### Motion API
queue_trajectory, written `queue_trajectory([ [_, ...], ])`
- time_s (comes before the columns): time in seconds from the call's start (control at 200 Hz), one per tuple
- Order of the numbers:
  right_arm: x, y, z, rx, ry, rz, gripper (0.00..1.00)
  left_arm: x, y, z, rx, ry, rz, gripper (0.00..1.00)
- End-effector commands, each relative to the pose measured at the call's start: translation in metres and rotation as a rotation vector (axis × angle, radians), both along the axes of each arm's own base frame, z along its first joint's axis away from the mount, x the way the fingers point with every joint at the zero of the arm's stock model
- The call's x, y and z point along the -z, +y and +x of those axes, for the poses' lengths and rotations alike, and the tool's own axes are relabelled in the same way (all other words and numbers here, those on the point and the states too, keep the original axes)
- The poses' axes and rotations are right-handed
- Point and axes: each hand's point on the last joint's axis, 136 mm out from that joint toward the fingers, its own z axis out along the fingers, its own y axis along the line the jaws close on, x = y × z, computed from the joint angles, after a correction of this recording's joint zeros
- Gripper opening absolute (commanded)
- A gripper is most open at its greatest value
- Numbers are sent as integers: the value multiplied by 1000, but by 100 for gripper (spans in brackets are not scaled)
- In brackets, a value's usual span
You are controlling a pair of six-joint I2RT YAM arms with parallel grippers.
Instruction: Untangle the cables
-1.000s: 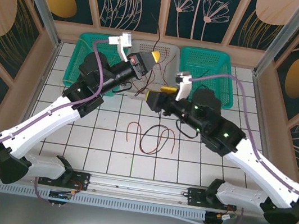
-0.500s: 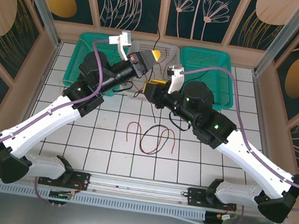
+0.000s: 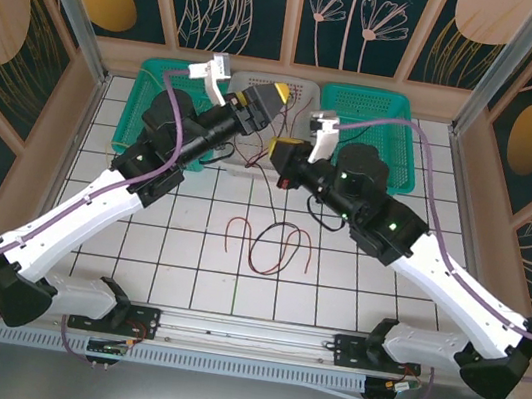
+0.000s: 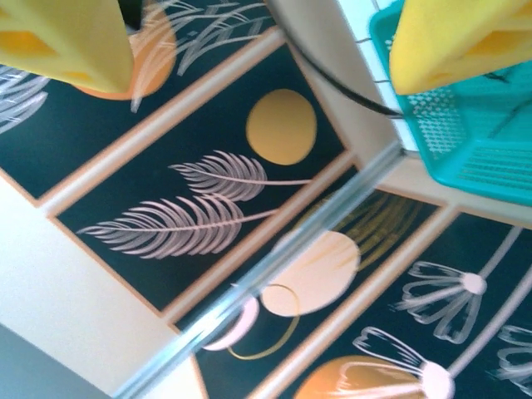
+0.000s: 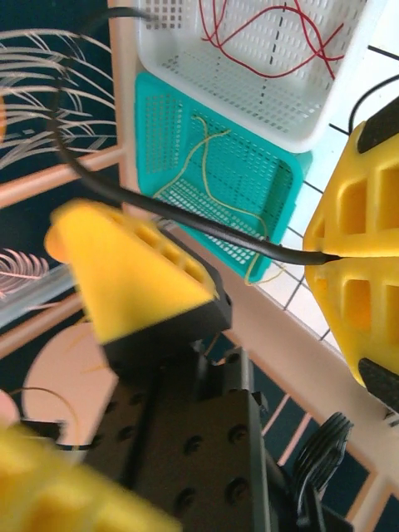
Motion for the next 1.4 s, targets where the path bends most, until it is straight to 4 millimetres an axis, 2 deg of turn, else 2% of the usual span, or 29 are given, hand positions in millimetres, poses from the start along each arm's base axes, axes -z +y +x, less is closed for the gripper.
queue_trajectory([
  [0.0,-50,-28,-7,20,-42,157,0,1,47,12,-153,26,-6,84],
  [0.045,-57,-36,-6,38,-45,184,0,17,56,16,-150,64,-32,84],
  [0.125,-68,-46,-8,33,-50,228,0,27,60,6,-97,45,-88,84],
  [0.19,-76,-52,-7,42,-54,259,0,30,51,-9,-1,-18,-121,84],
  [0.21,-78,-54,-7,41,-55,270,0,24,49,-15,29,-53,-142,85],
  [0.225,-81,-56,-7,45,-57,280,0,32,47,-16,44,-54,-143,85],
  [0.285,-89,-60,-8,43,-66,315,0,40,44,-23,85,-75,-171,88],
  [0.45,-111,-67,-12,24,-94,406,0,53,40,-39,149,-157,-245,98],
  [0.631,-130,-67,-18,-16,-99,491,0,62,11,-56,195,-254,-191,99],
  [0.861,-143,-61,-25,-88,-88,553,0,67,12,-32,73,-252,-161,99],
  [1.001,-148,-59,-27,-113,-87,582,0,69,1,-21,77,-252,-135,96],
  [1.151,-154,-55,-29,-143,-90,607,0,69,-9,-19,117,-259,-155,93],
  [1.226,-157,-54,-29,-155,-91,615,0,69,-12,-17,129,-258,-161,89],
  [1.321,-158,-53,-29,-160,-90,623,0,69,-14,-16,132,-263,-164,78],
  [1.396,-159,-53,-28,-156,-93,628,0,68,-15,-17,138,-272,-167,65],
])
